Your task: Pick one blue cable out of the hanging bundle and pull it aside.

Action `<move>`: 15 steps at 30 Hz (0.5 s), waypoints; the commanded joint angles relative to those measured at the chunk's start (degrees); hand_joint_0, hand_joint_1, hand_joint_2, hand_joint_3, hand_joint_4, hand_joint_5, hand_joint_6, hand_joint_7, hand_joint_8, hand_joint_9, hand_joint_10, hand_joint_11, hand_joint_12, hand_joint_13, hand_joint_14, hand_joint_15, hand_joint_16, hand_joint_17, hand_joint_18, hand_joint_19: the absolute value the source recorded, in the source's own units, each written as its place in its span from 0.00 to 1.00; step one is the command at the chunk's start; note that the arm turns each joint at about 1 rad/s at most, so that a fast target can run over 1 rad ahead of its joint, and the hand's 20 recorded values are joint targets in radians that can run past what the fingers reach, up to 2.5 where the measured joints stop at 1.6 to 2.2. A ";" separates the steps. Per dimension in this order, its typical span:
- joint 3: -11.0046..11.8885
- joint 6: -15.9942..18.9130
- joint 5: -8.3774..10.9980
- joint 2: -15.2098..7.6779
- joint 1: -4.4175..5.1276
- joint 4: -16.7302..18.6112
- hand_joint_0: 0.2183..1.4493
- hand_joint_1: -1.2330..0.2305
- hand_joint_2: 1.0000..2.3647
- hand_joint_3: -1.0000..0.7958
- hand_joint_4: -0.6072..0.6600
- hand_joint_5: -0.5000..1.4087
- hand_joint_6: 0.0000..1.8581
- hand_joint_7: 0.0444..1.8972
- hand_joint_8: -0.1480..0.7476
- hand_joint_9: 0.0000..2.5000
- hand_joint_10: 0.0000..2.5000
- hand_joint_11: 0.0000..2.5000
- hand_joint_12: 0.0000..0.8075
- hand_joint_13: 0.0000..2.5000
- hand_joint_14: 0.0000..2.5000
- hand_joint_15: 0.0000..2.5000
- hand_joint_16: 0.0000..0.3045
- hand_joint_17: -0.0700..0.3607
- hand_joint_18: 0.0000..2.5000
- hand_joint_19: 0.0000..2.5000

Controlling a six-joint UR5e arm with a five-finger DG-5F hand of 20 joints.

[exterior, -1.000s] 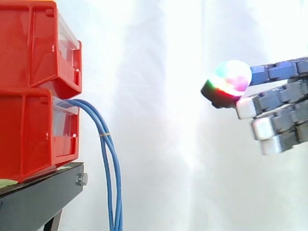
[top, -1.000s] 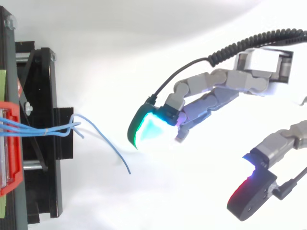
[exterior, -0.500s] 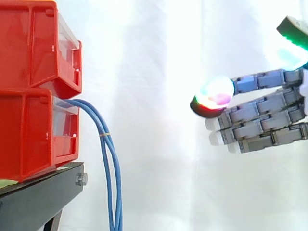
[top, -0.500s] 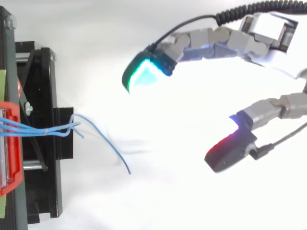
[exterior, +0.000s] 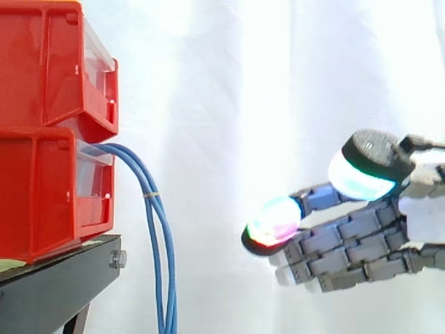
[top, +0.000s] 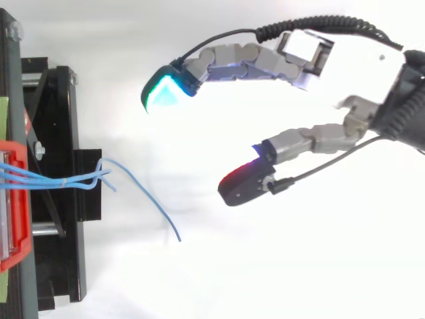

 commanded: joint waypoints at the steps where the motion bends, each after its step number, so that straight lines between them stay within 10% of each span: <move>1: 0.25 0.53 0.03 -1.76 -0.19 1.55 0.19 0.32 0.00 0.28 0.60 0.14 0.27 0.37 0.45 0.16 0.00 0.02 0.47 0.13 0.00 0.03 0.17 0.43 0.07 0.00; 15: 11.24 8.00 -0.59 -14.59 -0.45 3.66 0.19 0.32 0.00 0.28 0.61 0.15 0.27 0.37 0.45 0.17 0.00 0.03 0.48 0.16 0.00 0.04 0.16 0.42 0.10 0.01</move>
